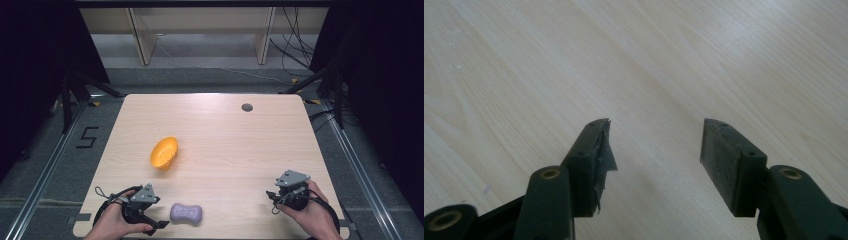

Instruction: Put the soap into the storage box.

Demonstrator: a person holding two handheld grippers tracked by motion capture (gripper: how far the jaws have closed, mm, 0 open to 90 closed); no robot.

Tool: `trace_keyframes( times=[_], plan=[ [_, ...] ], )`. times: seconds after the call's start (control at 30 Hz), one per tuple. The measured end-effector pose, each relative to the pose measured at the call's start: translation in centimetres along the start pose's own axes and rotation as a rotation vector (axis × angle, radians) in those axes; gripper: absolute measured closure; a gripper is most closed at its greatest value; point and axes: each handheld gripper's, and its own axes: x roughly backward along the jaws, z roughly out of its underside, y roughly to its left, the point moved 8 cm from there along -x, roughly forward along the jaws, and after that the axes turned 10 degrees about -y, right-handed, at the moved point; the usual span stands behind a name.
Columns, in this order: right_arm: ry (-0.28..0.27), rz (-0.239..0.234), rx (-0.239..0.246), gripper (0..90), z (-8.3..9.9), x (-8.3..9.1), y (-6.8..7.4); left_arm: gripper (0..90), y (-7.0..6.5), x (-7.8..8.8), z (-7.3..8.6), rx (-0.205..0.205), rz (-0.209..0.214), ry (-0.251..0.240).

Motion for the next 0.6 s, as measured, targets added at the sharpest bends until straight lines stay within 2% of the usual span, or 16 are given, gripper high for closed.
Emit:
trace_keyframes(
  times=[0.03,0.13,0.2,0.23,0.3,0.43,0.47,0.53,0.57,0.6],
  plan=[
    [0.001,-0.001,0.000,46.0,0.0,0.0,0.0,16.0,0.0,0.0,-0.1,-0.019,0.003,0.011],
    [0.006,-0.005,0.006,45.9,0.1,-0.1,0.1,16.3,-0.2,0.0,-0.4,-0.039,0.028,0.049],
    [0.008,-0.006,0.006,45.7,0.1,-0.1,0.1,16.9,-0.3,0.1,-0.7,-0.091,0.038,0.082],
    [0.012,-0.005,0.006,45.5,0.1,-0.1,0.1,17.2,-0.5,0.0,-0.8,-0.092,0.040,0.086],
    [0.015,-0.010,0.012,45.3,0.1,-0.1,0.2,17.7,-0.7,-0.1,-1.2,-0.125,0.055,0.125],
    [0.018,-0.011,0.012,45.2,0.2,-0.2,0.2,20.0,-1.2,-0.7,-2.1,-0.124,0.079,0.171],
    [0.019,-0.012,0.012,45.1,0.2,-0.2,0.2,20.6,-0.8,-0.4,-2.2,-0.195,0.087,0.238],
    [0.022,-0.019,0.016,45.0,0.3,-0.3,0.2,20.8,-0.8,-0.5,-2.6,-0.219,0.096,0.267],
    [0.024,-0.024,0.020,44.9,0.3,-0.3,0.2,20.8,-0.8,-0.5,-2.9,-0.250,0.108,0.297],
    [0.029,-0.023,0.011,44.8,0.3,-0.3,0.3,21.3,-0.8,-0.5,-2.9,-0.250,0.108,0.297]
  ],
)
